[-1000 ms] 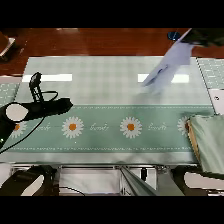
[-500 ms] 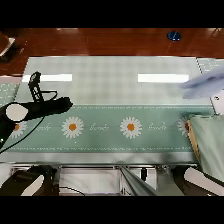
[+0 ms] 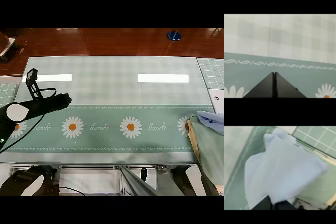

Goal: Fold the shirts.

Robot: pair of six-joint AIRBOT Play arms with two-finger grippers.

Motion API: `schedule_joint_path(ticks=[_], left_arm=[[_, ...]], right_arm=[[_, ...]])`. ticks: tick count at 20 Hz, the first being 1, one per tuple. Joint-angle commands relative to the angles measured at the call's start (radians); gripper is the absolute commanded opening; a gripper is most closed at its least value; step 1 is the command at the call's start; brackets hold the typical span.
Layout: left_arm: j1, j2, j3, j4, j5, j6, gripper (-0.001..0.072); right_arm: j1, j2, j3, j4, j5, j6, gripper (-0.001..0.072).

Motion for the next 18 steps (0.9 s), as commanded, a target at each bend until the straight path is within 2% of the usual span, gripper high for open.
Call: schedule_joint_path(ticks=[1,2,3,4,5,6,8,10,11,13,15,16,18], left_arm=[[-0.040,-0.001,0.000,0.000,0.056,0.000,0.0027],[-0.063,-0.001,0.000,0.000,0.076,0.000,0.0027],[-0.086,-0.001,0.000,0.000,0.093,0.000,0.0027],[-0.104,-0.002,0.000,0.000,0.114,0.000,0.0027],[-0.120,-0.001,0.000,0.000,0.134,0.000,0.0027],[-0.129,-0.001,0.000,0.000,0.154,0.000,0.0027],[-0.130,-0.002,0.007,-0.003,0.175,-0.001,0.0026],[-0.118,-0.009,0.047,-0.003,0.173,0.000,0.0026],[-0.111,-0.019,0.085,-0.003,0.172,0.001,0.0026],[-0.098,-0.051,0.197,-0.003,0.159,0.019,0.0026],[-0.098,-0.112,0.365,-0.003,0.102,0.058,0.0026],[-0.099,-0.152,0.463,-0.003,0.051,0.068,0.0026],[-0.101,-0.245,0.661,-0.003,-0.074,0.094,0.0026]], right_arm=[[-0.148,0.090,-0.126,-0.180,0.005,-0.063,0.0017],[-0.170,0.108,-0.153,-0.186,0.005,-0.051,0.0024],[-0.171,0.121,-0.185,-0.186,0.005,-0.046,0.0171],[-0.171,0.126,-0.217,-0.183,0.005,-0.052,0.0384],[-0.170,0.125,-0.240,-0.183,0.005,-0.061,0.0413],[-0.167,0.123,-0.249,-0.184,-0.002,-0.061,0.0414],[-0.167,0.109,-0.245,-0.175,-0.043,-0.063,0.0413],[-0.167,0.073,-0.214,-0.103,-0.086,-0.067,0.0384],[-0.167,0.044,-0.180,-0.011,-0.117,-0.068,0.0287],[-0.151,-0.022,-0.102,0.281,-0.200,-0.084,0.0027],[-0.047,-0.089,-0.033,0.583,-0.341,-0.113,0.0016],[0.041,-0.119,-0.003,0.665,-0.418,-0.124,0.0016],[0.298,-0.174,0.035,0.665,-0.574,-0.187,0.0016]])
